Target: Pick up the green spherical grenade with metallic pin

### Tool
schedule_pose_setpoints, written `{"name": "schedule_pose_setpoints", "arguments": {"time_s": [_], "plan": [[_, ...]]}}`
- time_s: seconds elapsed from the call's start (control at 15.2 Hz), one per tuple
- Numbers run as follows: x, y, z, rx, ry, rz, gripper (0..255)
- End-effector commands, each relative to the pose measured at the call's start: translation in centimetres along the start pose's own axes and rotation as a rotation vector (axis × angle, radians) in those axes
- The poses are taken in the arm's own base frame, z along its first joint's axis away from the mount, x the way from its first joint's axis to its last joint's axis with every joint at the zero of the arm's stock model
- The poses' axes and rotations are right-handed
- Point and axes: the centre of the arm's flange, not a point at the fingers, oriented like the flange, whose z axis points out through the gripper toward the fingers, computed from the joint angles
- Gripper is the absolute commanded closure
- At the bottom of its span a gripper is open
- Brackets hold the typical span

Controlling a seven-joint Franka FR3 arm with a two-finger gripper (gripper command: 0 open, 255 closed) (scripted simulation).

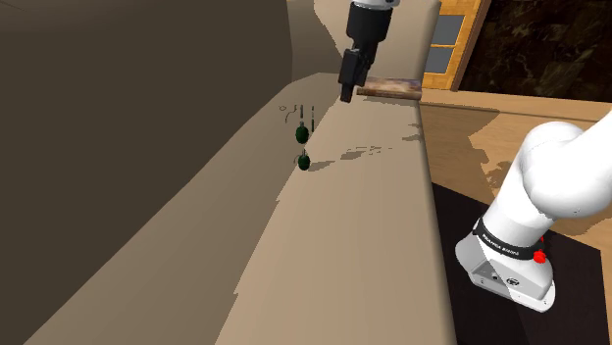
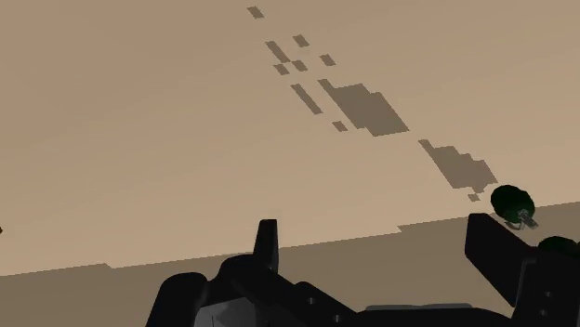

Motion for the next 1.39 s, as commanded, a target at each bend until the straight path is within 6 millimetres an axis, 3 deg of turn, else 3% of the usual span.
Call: {"name": "schedule_pose_setpoints", "arguments": {"time_s": [0.0, 0.59, 1.12, 1.25, 1.32], "plan": [[1.0, -2.0, -0.2, 0.019, 0.019, -0.025, 0], [4.7, -11.4, -2.1, 0.096, 0.102, -0.138, 0], [4.3, -11.8, 1.8, 0.098, 0.104, -0.141, 0], [4.3, -11.8, 1.8, 0.098, 0.104, -0.141, 0], [4.2, -11.9, 1.8, 0.098, 0.104, -0.141, 255]]}}
